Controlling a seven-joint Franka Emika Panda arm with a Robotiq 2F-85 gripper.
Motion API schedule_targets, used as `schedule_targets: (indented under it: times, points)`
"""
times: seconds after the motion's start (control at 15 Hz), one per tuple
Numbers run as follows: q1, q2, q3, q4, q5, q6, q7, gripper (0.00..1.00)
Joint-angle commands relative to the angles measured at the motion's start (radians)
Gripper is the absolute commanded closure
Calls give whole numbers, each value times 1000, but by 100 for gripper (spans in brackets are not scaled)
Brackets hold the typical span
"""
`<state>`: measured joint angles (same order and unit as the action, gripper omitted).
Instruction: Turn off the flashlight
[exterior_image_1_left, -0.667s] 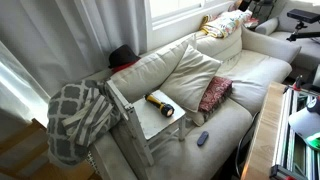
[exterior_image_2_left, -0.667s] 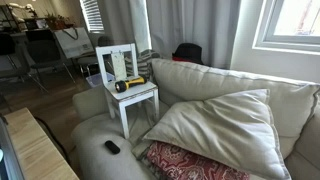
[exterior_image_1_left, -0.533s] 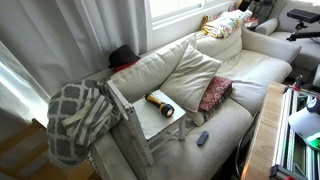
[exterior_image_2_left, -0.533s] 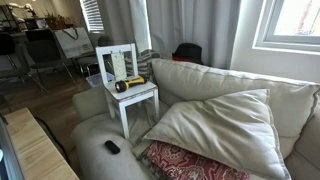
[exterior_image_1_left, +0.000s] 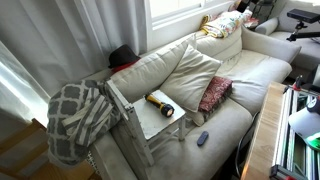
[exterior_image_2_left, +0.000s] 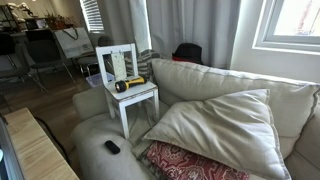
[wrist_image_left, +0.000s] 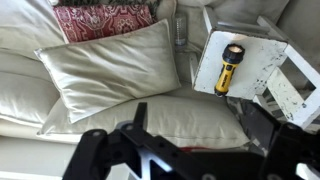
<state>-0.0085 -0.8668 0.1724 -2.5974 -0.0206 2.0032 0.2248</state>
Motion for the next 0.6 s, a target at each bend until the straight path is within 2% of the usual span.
schedule_targets:
  times: [0.0,0.27,0.53]
  points:
    - [77,228,-16,28,78,198,-74,0]
    - [170,453,-59,57,174,398,-222,0]
    - [220,708,-82,128,240,540,-365,0]
